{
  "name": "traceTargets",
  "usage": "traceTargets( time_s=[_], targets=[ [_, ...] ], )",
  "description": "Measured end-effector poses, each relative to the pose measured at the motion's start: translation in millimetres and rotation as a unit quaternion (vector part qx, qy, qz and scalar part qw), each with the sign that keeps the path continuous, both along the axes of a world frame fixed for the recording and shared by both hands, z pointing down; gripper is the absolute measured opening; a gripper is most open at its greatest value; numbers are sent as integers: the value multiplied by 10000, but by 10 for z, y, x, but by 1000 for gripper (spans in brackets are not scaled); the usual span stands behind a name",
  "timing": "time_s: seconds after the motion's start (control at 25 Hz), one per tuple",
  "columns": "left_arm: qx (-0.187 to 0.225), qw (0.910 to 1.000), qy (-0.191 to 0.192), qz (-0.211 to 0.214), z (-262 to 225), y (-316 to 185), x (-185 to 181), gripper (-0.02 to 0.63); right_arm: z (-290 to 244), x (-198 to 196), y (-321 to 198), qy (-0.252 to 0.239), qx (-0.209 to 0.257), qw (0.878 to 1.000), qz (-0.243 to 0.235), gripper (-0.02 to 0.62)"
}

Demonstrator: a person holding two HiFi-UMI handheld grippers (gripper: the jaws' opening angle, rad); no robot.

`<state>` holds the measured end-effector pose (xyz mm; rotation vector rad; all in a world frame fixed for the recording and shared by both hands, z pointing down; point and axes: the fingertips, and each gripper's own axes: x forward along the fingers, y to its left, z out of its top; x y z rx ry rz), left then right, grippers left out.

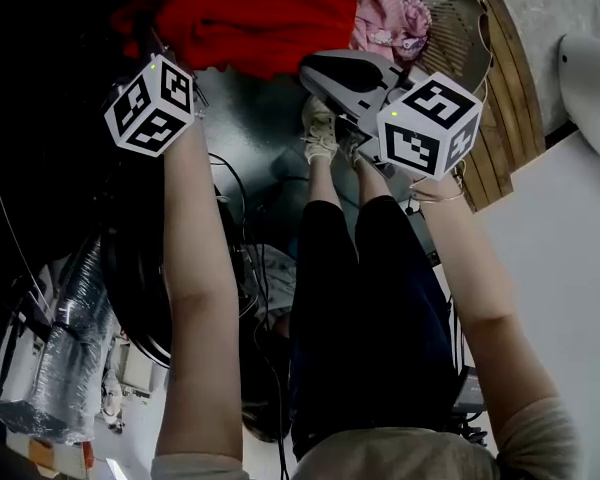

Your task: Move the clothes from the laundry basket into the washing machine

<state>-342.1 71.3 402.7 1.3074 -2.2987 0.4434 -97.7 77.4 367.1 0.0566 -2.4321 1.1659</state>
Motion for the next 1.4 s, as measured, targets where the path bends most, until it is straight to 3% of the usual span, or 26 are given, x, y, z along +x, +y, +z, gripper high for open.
traceTargets(
  time_s=[0.16, 0.28, 0.36, 0.44, 0.52, 0.56, 0.6, 0.68, 0.84, 0.96, 1.12, 1.28, 1.4],
  targets=[
    [465, 9972, -438, -377, -424, -35, -303, 68, 15, 43, 16, 4, -22, 10000, 70, 23],
    [502, 9959, -514, -545, -446, -107, -498, 72, 59, 61, 72, 39, -61, 10000, 65, 23],
    [504, 9956, -440, -656, -330, -137, -533, 72, 81, 54, 140, 60, -113, 9999, 13, 23],
    [513, 9948, -63, -880, -109, -156, -558, 81, 99, 44, 190, 58, -151, 9999, -38, 23],
    [551, 9896, 423, -1256, 106, -125, -599, 143, 102, 44, 222, 38, -163, 9998, -81, 23],
    [620, 9851, 594, -1488, 158, -72, -637, 204, 95, 44, 234, 22, -159, 9998, -107, 23],
    [714, 9803, 696, -1707, 162, -6, -680, 279, 86, 44, 241, 8, -147, 9998, -128, 23],
    [910, 9746, 727, -1912, 48, 103, -712, 333, 62, 56, 239, -7, -130, 9998, -131, 23],
    [944, 9864, 311, -1305, -316, 181, -393, 356, 16, 123, 236, -6, -145, 9999, -54, 23],
    [673, 9942, 74, -835, -363, 278, 50, 359, 10, 161, 252, 17, -134, 9999, -17, 23],
    [-56, 9994, 333, -51, 126, 285, 747, 387, 38, 223, 261, 110, -4, 9999, 1, 23],
    [-667, 9950, 738, 25, 680, 277, 953, 394, 102, 257, 261, 200, -31, 9998, -43, 23],
    [-956, 9950, 285, 33, 859, 173, 825, 394, 140, 279, 263, 208, -109, 9997, -103, 23]
  ],
)
